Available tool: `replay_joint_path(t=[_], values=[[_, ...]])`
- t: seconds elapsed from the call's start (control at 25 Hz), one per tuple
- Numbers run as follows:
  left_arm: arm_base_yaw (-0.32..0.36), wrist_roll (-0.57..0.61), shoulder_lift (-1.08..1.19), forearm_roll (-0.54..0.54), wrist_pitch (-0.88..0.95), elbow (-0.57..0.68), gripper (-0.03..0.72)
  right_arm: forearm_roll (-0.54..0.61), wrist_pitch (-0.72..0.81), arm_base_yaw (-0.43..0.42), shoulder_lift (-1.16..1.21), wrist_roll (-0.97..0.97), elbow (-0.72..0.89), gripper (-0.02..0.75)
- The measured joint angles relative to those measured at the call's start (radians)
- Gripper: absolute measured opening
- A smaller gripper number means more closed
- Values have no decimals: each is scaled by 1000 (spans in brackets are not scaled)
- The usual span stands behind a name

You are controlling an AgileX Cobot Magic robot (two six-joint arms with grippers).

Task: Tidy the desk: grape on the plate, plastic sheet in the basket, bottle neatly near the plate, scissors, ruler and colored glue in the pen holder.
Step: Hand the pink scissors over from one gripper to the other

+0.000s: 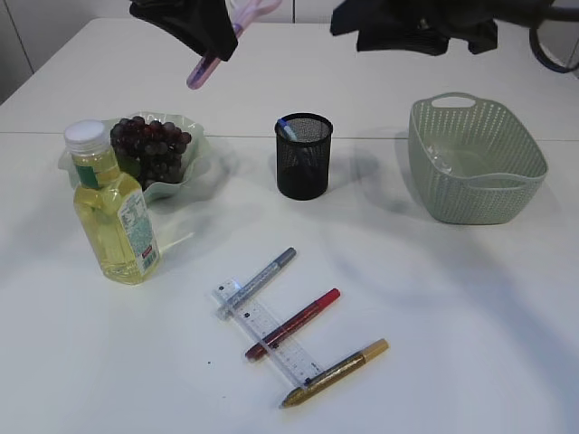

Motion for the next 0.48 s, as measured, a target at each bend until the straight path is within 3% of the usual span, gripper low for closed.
replay_joint_path(t=[0.2,0.36,0.48], values=[[-2,4,-17,-10,4,0,130,283,-78,0,4,-137,0,316],[-2,16,-21,-34,4,0,130,558,-62,0,54,-302,0,354],[-2,28,-21,-64,4,0,130,686,-30,0,101,-383,0,361]])
